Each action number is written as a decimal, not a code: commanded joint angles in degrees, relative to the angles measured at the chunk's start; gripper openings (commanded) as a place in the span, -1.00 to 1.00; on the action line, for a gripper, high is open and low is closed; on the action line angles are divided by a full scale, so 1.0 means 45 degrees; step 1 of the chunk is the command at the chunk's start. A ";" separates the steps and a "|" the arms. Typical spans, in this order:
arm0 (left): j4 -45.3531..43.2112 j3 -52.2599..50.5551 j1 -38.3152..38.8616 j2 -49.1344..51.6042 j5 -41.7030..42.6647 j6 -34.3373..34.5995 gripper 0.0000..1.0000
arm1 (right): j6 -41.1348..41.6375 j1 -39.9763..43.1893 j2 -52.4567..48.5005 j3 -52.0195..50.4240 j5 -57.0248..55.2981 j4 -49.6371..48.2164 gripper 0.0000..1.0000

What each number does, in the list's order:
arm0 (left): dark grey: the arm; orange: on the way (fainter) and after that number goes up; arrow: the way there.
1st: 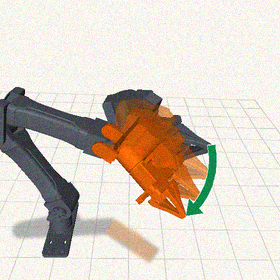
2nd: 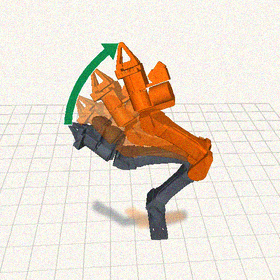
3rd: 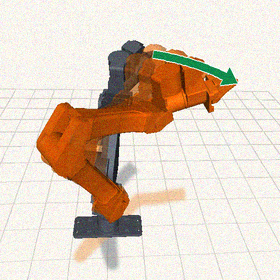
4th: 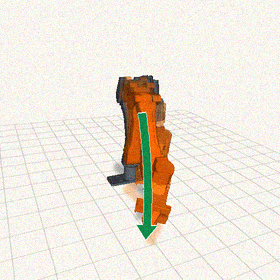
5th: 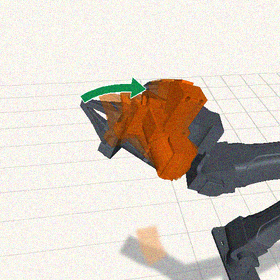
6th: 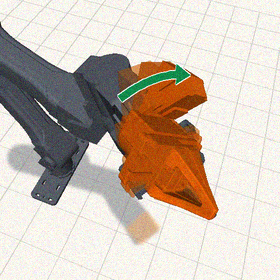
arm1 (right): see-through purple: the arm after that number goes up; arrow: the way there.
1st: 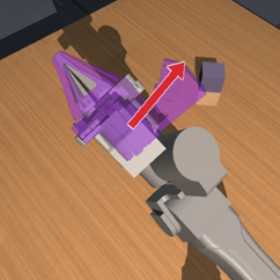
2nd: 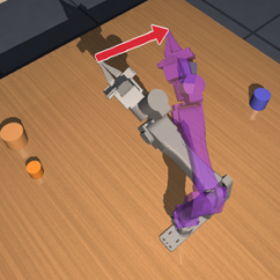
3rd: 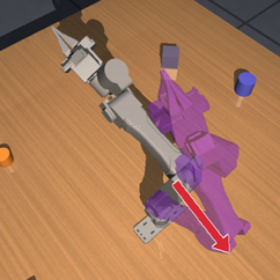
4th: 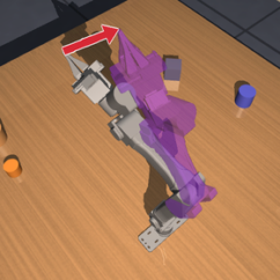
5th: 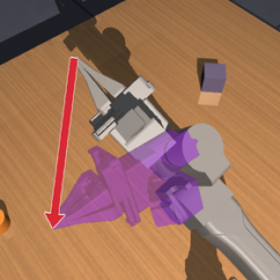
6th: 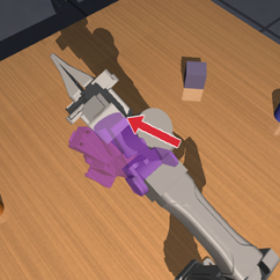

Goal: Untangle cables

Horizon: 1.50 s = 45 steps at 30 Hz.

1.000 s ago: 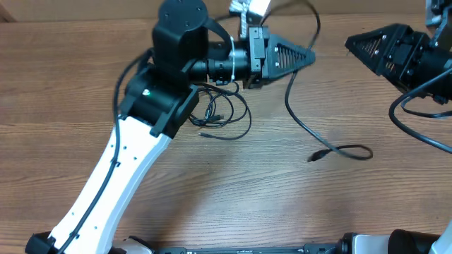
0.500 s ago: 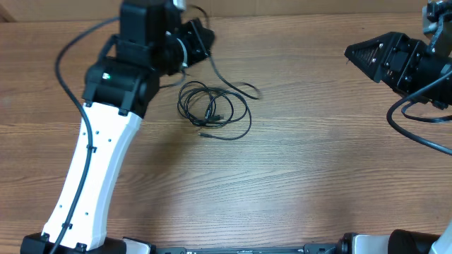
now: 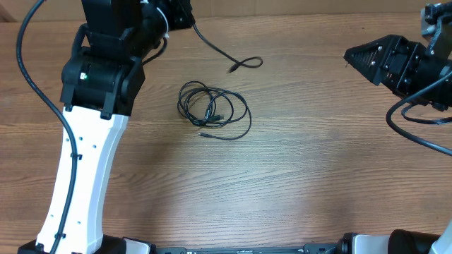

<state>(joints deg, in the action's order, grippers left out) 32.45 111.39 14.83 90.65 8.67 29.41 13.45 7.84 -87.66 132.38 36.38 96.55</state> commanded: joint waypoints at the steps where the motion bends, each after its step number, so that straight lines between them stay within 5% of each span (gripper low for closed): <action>1: -0.0874 0.0194 -0.0160 0.0646 -0.1093 0.0738 -0.92 | -0.0107 0.0034 -0.0029 0.0000 -0.0078 0.0015 0.64; 7: -0.1564 0.0194 -0.0175 0.2152 -0.3521 0.3235 -0.92 | -0.0461 0.0034 -0.0029 0.0000 -0.0107 0.0102 0.64; 15: -0.2089 0.0194 -0.1107 0.4090 -0.5649 0.2720 -0.92 | -0.0733 0.0034 -0.0063 0.0000 -0.0743 0.0107 0.64; 21: -0.2934 0.0194 -0.2798 0.5042 -0.6057 0.0199 -0.92 | -0.0733 0.0034 -0.0102 0.0000 -0.0738 0.0107 0.64; 29: -0.3507 0.0194 -0.5532 0.6139 -0.5950 -0.0563 -0.92 | -0.0733 0.0034 -0.0476 0.0000 -0.0826 0.0107 0.64; 36: -0.6703 0.0194 -0.7164 0.7125 -0.6314 -0.5008 -0.91 | -0.0729 0.0034 -0.0743 0.0000 -0.0923 0.0107 0.63; 40: -0.6664 0.0194 -0.7397 0.7844 -0.6309 -0.5591 -0.89 | -0.0729 0.0034 -0.0840 0.0000 -0.1069 0.0107 0.63; 43: -0.5921 0.0194 -0.7329 0.8578 -0.5736 -0.5591 -0.73 | -0.0729 0.0034 -0.0942 0.0000 -0.1078 0.0107 0.63; 45: -0.4857 0.0194 -0.7169 0.9185 -0.4478 -0.5595 0.01 | -0.0724 -0.0015 -0.1044 0.0000 -0.1073 0.0107 0.63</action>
<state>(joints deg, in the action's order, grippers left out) 6.79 111.90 -18.87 127.02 -17.91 7.14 10.63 7.84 -91.39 132.38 32.16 97.12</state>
